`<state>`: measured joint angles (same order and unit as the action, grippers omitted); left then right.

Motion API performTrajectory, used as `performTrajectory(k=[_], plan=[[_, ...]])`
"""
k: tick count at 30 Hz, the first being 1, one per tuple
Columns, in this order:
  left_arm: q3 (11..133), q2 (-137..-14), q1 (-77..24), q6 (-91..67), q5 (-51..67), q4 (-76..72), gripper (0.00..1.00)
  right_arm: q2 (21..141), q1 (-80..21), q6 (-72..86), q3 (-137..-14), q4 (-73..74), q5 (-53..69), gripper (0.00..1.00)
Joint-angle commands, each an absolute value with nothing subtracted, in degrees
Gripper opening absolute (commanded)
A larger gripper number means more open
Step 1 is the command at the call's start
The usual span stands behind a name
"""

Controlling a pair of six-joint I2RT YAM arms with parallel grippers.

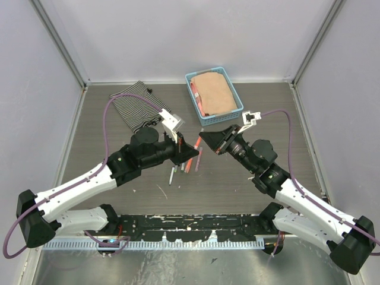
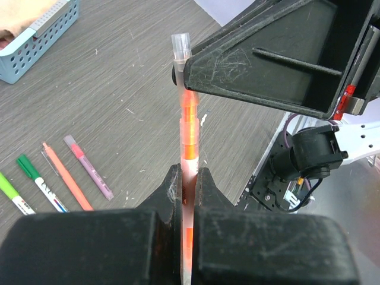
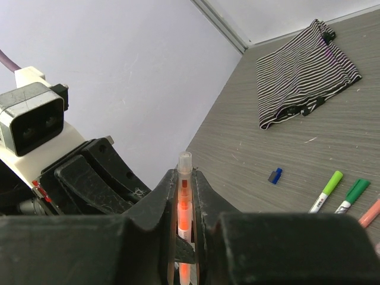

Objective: Insert the pens into the pen caps
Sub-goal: Insert the pen cap onto the pen.

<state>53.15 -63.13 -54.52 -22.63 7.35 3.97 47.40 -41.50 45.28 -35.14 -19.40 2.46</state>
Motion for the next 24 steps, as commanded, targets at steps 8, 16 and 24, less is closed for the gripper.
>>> performTrajectory(k=[8,16,24], plan=[[54.79,-62.68,-54.66,-22.85,7.03,0.09,0.00,47.08,-43.53,40.18,-34.08,-19.61,3.70,0.04],[54.62,-62.16,-54.65,-22.68,6.90,0.52,0.00,46.11,-44.12,40.03,-34.24,-19.77,2.90,0.22],[53.60,-61.55,-54.65,-22.46,6.57,0.12,0.00,45.06,-44.21,40.60,-36.14,-18.82,2.71,0.50]])
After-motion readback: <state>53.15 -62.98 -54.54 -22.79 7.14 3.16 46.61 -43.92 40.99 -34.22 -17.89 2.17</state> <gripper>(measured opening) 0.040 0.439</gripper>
